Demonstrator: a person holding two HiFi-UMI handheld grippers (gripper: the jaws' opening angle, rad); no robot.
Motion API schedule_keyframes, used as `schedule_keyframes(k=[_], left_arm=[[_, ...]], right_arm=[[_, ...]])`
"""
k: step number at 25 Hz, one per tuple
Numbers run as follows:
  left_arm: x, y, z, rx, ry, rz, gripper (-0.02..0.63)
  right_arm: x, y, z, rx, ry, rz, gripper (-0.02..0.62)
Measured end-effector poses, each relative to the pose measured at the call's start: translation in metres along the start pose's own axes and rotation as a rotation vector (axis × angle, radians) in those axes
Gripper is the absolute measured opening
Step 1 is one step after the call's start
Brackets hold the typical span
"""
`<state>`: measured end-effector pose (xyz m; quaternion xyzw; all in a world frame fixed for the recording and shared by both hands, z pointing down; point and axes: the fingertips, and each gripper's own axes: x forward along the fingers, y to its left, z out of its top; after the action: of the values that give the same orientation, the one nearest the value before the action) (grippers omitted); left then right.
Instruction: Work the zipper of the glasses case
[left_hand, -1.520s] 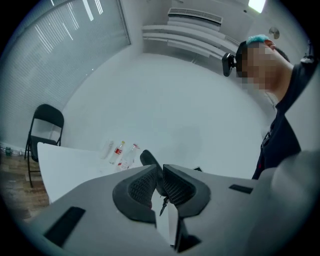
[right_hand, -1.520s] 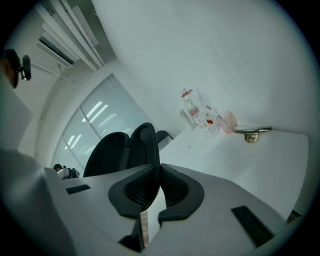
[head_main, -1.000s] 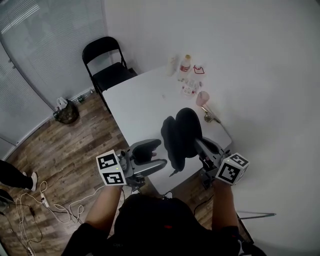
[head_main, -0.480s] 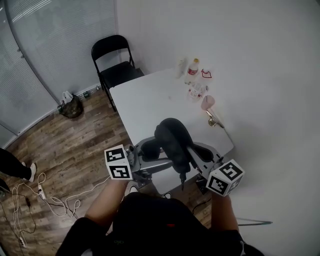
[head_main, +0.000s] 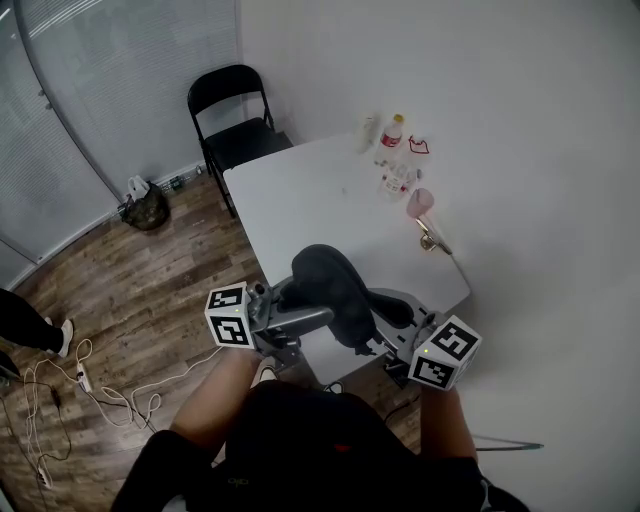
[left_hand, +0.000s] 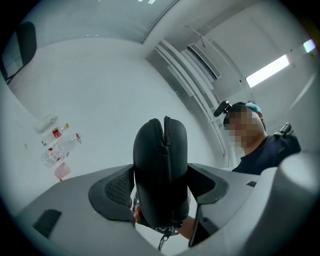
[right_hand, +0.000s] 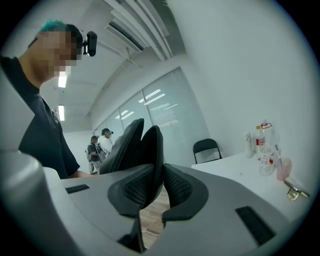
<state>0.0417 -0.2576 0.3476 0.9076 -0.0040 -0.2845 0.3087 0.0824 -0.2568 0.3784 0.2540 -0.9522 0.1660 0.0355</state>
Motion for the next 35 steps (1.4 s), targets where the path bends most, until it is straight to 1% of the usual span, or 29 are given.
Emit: schedule_keyframes(k=[4, 6, 9, 11, 12, 13, 14, 15, 16, 20, 23, 26, 27, 29, 32, 35], left_arm=[[-0.001, -0.001, 0.006, -0.041, -0.024, -0.034, 0.328], [-0.007, 0.001, 0.021, -0.057, -0.065, -0.043, 0.324], [-0.018, 0.003, 0.043, -0.066, -0.132, -0.039, 0.295], [-0.019, 0.003, 0.044, -0.051, -0.137, -0.028, 0.288], [-0.018, 0.002, 0.044, -0.042, -0.133, -0.025, 0.284], [-0.017, 0.001, 0.044, -0.033, -0.128, -0.023, 0.282], [-0.016, 0.0, 0.045, -0.024, -0.122, -0.021, 0.281], [-0.014, -0.002, 0.045, -0.016, -0.114, -0.02, 0.281], [-0.012, -0.004, 0.044, -0.007, -0.103, -0.021, 0.281], [0.001, -0.011, 0.031, 0.039, -0.041, -0.028, 0.279], [0.007, -0.013, 0.023, 0.074, -0.007, -0.019, 0.279], [0.007, -0.012, 0.019, 0.093, 0.009, 0.009, 0.279], [0.006, -0.012, 0.019, 0.095, 0.008, 0.017, 0.28], [0.005, -0.012, 0.018, 0.102, 0.006, 0.028, 0.28], [0.007, -0.014, 0.016, 0.128, 0.022, 0.037, 0.284], [0.01, -0.018, 0.015, 0.152, 0.044, 0.04, 0.317]], right_arm=[[-0.009, 0.004, 0.011, 0.145, -0.104, 0.129, 0.086], [-0.012, 0.004, 0.018, 0.2, -0.14, 0.173, 0.112], [-0.023, 0.0, 0.025, 0.271, -0.205, 0.185, 0.115], [-0.031, -0.002, 0.025, 0.301, -0.245, 0.187, 0.12], [-0.03, 0.0, 0.025, 0.311, -0.257, 0.192, 0.153], [-0.027, 0.002, 0.025, 0.318, -0.263, 0.198, 0.211], [-0.021, 0.006, 0.026, 0.323, -0.266, 0.205, 0.251], [-0.014, 0.012, 0.027, 0.327, -0.266, 0.213, 0.283], [-0.007, 0.017, 0.027, 0.33, -0.263, 0.225, 0.299], [0.006, 0.032, 0.018, 0.325, -0.229, 0.278, 0.318], [0.009, 0.034, 0.012, 0.312, -0.201, 0.294, 0.316], [0.01, 0.033, 0.008, 0.294, -0.203, 0.27, 0.311], [0.009, 0.033, 0.008, 0.296, -0.209, 0.267, 0.296], [0.008, 0.033, 0.009, 0.284, -0.214, 0.26, 0.288], [0.006, 0.033, 0.011, 0.22, -0.195, 0.241, 0.282], [0.008, 0.04, 0.01, 0.152, -0.15, 0.237, 0.279]])
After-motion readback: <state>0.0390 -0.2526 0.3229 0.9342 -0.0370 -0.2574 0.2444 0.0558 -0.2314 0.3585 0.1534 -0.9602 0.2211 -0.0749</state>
